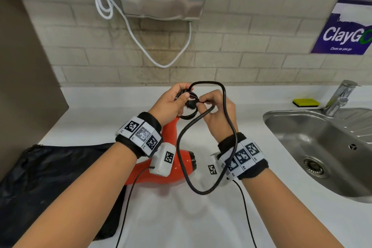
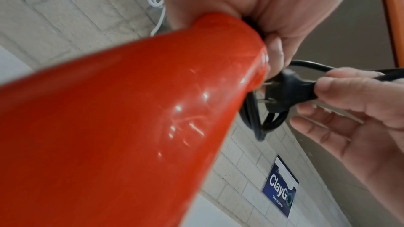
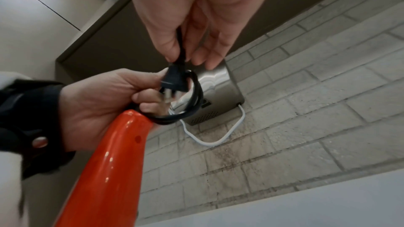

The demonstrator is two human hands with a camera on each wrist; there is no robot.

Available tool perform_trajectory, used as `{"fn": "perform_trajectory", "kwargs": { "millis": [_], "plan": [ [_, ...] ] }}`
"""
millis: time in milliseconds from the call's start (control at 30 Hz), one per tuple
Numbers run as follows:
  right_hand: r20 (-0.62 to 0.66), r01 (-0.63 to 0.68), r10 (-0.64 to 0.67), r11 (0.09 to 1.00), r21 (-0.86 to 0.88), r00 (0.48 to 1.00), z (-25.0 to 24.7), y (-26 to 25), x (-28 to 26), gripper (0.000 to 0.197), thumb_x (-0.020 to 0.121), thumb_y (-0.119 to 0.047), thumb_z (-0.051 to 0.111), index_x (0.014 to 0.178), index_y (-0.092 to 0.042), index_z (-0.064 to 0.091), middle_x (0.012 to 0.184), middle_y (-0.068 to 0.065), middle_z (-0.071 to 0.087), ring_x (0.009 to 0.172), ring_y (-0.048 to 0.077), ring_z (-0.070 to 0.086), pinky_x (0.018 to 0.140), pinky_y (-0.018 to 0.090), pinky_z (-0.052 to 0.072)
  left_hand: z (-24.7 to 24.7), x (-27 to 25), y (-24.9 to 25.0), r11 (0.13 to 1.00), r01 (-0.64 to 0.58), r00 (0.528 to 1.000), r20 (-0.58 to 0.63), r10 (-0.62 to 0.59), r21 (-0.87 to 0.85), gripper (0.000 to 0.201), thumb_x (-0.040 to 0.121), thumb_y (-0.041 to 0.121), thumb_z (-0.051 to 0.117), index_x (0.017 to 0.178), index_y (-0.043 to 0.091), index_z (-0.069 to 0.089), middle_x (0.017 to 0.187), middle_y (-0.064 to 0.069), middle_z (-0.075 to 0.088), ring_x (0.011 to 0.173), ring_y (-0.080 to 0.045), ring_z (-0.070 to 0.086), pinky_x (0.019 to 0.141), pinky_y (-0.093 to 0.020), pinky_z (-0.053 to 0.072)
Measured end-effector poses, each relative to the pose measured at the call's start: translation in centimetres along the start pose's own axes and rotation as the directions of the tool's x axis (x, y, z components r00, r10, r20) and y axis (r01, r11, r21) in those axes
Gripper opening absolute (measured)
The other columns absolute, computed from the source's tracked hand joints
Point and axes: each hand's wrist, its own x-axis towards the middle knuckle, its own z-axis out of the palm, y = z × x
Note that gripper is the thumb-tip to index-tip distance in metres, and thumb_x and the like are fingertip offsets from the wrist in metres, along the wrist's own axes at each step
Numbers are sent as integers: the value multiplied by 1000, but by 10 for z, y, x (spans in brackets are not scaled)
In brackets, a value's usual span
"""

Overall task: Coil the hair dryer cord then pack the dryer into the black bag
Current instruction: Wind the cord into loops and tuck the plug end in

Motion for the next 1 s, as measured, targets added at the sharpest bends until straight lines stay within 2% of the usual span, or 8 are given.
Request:
{"fn": "perform_trajectory", "kwargs": {
  "millis": [133,400,567,633,733,867,933,1000],
  "plan": [
    [0,-48,48,997,61,999,3,-1,3,7,75,4,62,78,-1,59,77,3,56,76,25,60,73,28,51,-3,2,-2,1000,20,1000,-18,-20,11,26,97,10,36,109,29,48,57,9,44,40,-1,37,48,-15,37],
    [393,118,-25,969,-215,919,6,8,7,9,70,3,62,71,-6,59,73,-7,47,74,11,44,68,6,35,-6,5,-5,1000,16,1000,-2,-17,-26,26,98,11,37,113,23,54,73,13,57,40,-2,33,48,-17,35],
    [71,34,-25,991,-132,997,20,10,12,17,71,10,53,85,1,50,80,4,44,67,2,41,64,3,36,1,6,-5,997,36,998,60,-32,-67,25,98,12,37,117,16,52,49,15,50,37,-1,32,46,-17,33],
    [140,-30,36,998,-46,990,22,12,19,28,76,11,45,103,5,49,89,5,50,72,11,50,67,2,38,5,4,-5,994,52,996,82,-45,-95,25,97,12,38,118,15,51,43,14,40,37,-1,31,46,-17,32],
    [347,-87,116,991,-99,931,19,19,24,36,81,5,42,115,-3,49,95,1,58,76,13,57,66,6,40,4,4,-6,993,36,999,39,-32,-109,23,96,10,40,113,19,52,55,5,46,38,-1,33,45,-16,32],
    [447,-66,127,986,-150,886,7,42,4,28,86,-29,43,104,-11,55,60,-2,51,51,8,46,54,15,36,-6,7,-10,995,11,999,-46,-15,-103,20,97,13,38,106,18,55,74,7,57,38,-1,32,45,-16,32],
    [451,-154,269,949,-275,851,2,66,-11,36,90,-39,34,94,-11,56,63,0,53,59,15,53,61,28,42,-10,8,-12,989,31,995,-91,-44,-145,19,98,14,37,100,17,55,78,2,51,36,-2,33,44,-14,34],
    [449,-205,542,769,-605,710,-4,92,-21,35,95,-30,30,101,-7,56,85,12,63,85,30,62,73,36,47,-13,9,-12,982,44,991,-113,-66,-185,19,98,15,37,95,19,55,77,1,49,35,-2,32,43,-14,35]
  ]
}}
